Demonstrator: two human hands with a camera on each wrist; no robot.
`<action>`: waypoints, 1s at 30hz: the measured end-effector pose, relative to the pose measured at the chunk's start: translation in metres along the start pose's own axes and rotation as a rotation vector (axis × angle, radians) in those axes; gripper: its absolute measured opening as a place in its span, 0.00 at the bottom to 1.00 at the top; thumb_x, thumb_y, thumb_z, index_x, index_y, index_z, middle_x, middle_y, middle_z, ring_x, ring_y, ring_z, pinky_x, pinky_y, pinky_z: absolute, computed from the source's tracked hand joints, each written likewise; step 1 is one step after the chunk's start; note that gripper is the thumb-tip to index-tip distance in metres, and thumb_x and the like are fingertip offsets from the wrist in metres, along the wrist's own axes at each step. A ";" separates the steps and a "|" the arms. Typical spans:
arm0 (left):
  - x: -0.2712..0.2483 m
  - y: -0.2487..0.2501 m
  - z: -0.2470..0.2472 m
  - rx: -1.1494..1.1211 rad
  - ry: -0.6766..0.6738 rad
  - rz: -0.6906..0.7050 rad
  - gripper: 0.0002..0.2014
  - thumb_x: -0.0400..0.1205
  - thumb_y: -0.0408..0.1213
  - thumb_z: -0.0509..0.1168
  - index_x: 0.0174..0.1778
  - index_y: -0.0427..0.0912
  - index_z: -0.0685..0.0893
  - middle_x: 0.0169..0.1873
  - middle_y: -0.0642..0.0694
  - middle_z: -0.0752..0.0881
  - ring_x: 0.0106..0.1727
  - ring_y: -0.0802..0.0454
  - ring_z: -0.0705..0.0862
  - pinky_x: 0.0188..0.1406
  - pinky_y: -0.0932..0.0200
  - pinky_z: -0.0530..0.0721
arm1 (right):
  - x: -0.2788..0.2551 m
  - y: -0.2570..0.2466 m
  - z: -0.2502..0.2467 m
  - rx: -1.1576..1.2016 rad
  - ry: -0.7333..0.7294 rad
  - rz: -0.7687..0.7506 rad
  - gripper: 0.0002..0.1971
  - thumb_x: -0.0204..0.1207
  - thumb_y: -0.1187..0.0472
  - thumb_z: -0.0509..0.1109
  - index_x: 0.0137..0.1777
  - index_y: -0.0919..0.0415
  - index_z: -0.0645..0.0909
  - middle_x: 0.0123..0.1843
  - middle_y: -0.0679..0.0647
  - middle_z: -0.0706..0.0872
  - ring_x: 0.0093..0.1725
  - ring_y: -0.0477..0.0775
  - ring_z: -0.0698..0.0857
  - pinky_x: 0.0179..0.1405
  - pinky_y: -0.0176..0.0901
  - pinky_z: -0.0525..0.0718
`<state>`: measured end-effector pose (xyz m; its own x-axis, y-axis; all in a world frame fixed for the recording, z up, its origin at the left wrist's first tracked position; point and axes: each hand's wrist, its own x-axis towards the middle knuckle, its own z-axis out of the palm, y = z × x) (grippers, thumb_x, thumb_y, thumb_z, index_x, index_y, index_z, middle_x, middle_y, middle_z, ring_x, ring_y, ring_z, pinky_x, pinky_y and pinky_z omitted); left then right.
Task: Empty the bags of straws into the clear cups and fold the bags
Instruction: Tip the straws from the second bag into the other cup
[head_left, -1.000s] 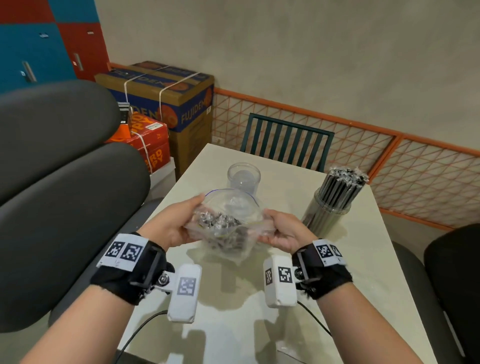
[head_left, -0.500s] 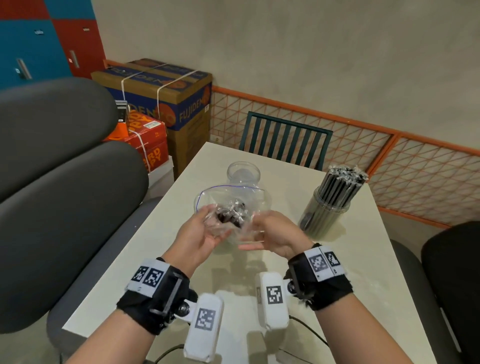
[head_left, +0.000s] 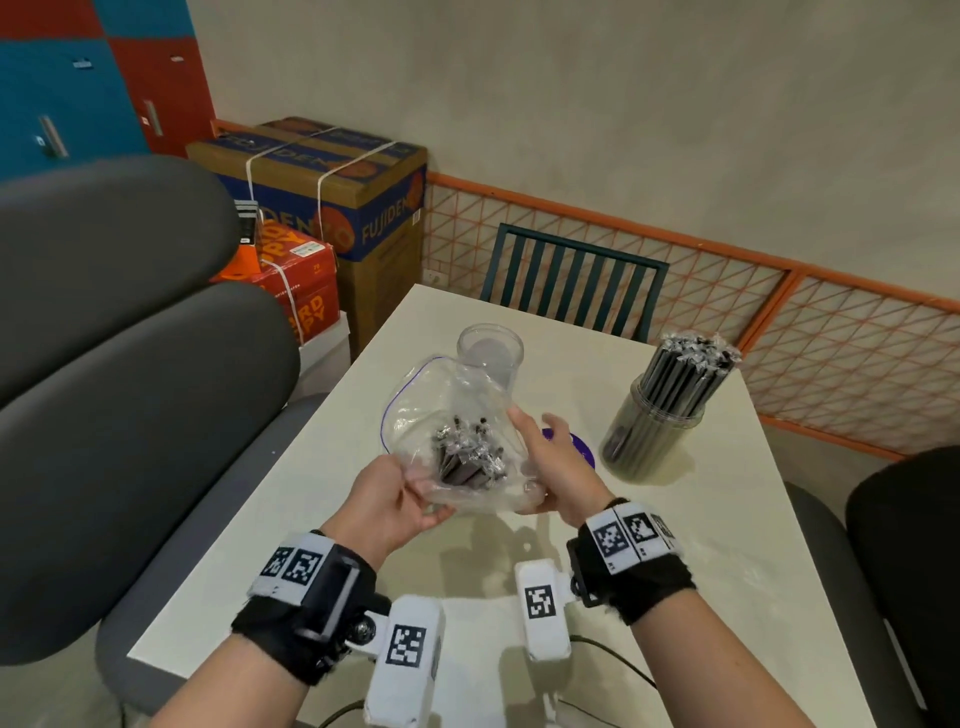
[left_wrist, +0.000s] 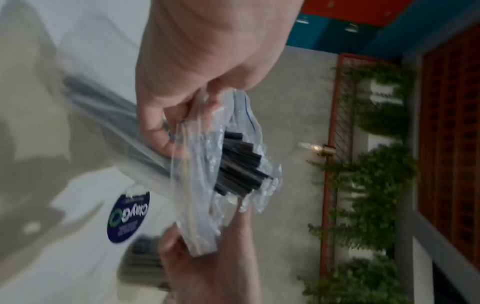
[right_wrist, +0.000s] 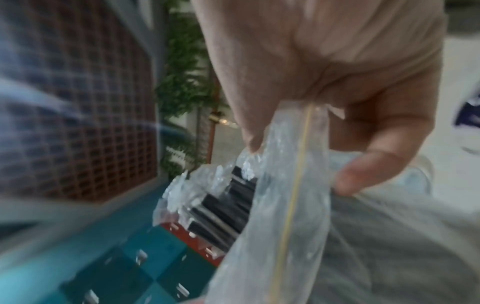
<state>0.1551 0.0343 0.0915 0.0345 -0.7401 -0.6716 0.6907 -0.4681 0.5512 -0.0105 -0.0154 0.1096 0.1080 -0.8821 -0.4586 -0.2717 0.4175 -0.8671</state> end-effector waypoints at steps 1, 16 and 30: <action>-0.002 0.002 0.001 0.020 -0.027 0.010 0.11 0.78 0.34 0.49 0.30 0.46 0.68 0.19 0.50 0.66 0.19 0.51 0.72 0.36 0.52 0.77 | 0.002 -0.001 -0.001 -0.092 0.032 -0.056 0.43 0.69 0.31 0.65 0.80 0.41 0.50 0.75 0.58 0.71 0.62 0.64 0.81 0.46 0.60 0.89; 0.011 0.002 -0.011 0.346 0.114 0.157 0.05 0.79 0.33 0.64 0.45 0.40 0.85 0.33 0.43 0.88 0.33 0.46 0.84 0.22 0.59 0.84 | 0.025 -0.001 -0.009 0.365 -0.018 0.085 0.16 0.76 0.75 0.49 0.31 0.66 0.73 0.21 0.55 0.76 0.17 0.51 0.77 0.22 0.43 0.79; 0.018 -0.001 0.013 -0.206 0.089 0.071 0.12 0.87 0.27 0.50 0.62 0.30 0.75 0.56 0.38 0.76 0.56 0.39 0.82 0.12 0.55 0.83 | 0.002 0.031 -0.013 0.419 -0.241 0.177 0.23 0.75 0.51 0.72 0.64 0.63 0.73 0.59 0.64 0.81 0.50 0.61 0.87 0.40 0.59 0.91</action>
<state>0.1454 0.0148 0.0855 0.1454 -0.7181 -0.6805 0.8170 -0.3008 0.4920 -0.0311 -0.0071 0.0839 0.3261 -0.7351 -0.5944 0.0952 0.6511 -0.7530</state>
